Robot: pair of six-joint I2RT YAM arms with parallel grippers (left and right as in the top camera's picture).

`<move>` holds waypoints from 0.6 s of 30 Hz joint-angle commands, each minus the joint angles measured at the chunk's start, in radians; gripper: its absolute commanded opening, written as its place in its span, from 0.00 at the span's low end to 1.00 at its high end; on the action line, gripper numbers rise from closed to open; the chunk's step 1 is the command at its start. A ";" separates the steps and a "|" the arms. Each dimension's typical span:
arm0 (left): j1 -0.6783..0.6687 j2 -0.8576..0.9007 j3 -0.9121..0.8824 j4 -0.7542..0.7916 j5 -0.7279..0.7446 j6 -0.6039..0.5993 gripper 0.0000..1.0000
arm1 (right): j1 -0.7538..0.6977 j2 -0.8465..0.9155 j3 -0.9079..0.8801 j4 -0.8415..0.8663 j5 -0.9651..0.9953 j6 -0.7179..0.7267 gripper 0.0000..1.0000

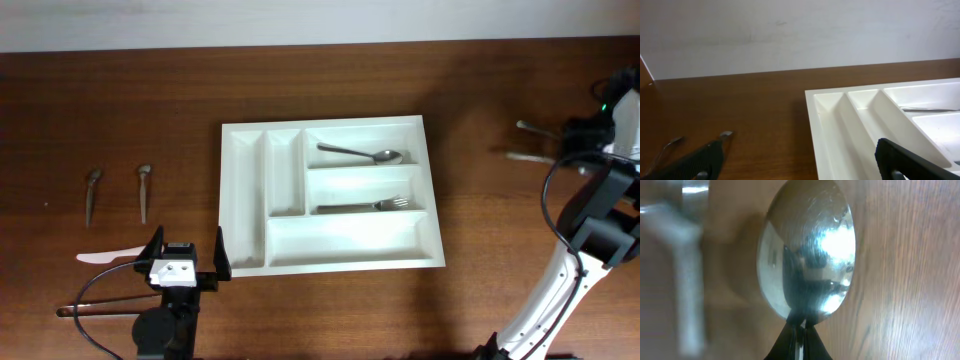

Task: Pack container
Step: 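Carry the spoon into the tray's top compartment beside the first spoon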

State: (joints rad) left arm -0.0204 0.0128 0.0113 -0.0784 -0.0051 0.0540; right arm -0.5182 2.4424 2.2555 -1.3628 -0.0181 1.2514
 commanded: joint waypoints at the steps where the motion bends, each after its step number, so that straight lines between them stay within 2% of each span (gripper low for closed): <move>1: -0.003 -0.006 -0.003 -0.005 -0.003 0.016 0.99 | 0.074 -0.008 0.138 -0.046 -0.018 -0.017 0.04; 7: -0.003 -0.006 -0.003 -0.005 -0.003 0.016 0.99 | 0.223 -0.008 0.254 -0.108 -0.100 0.008 0.04; 18: -0.003 -0.006 -0.003 -0.005 -0.003 0.016 0.99 | 0.544 -0.008 0.256 -0.118 -0.128 0.182 0.04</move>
State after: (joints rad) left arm -0.0204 0.0128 0.0113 -0.0784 -0.0051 0.0540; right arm -0.0265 2.4424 2.4931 -1.4742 -0.1387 1.3628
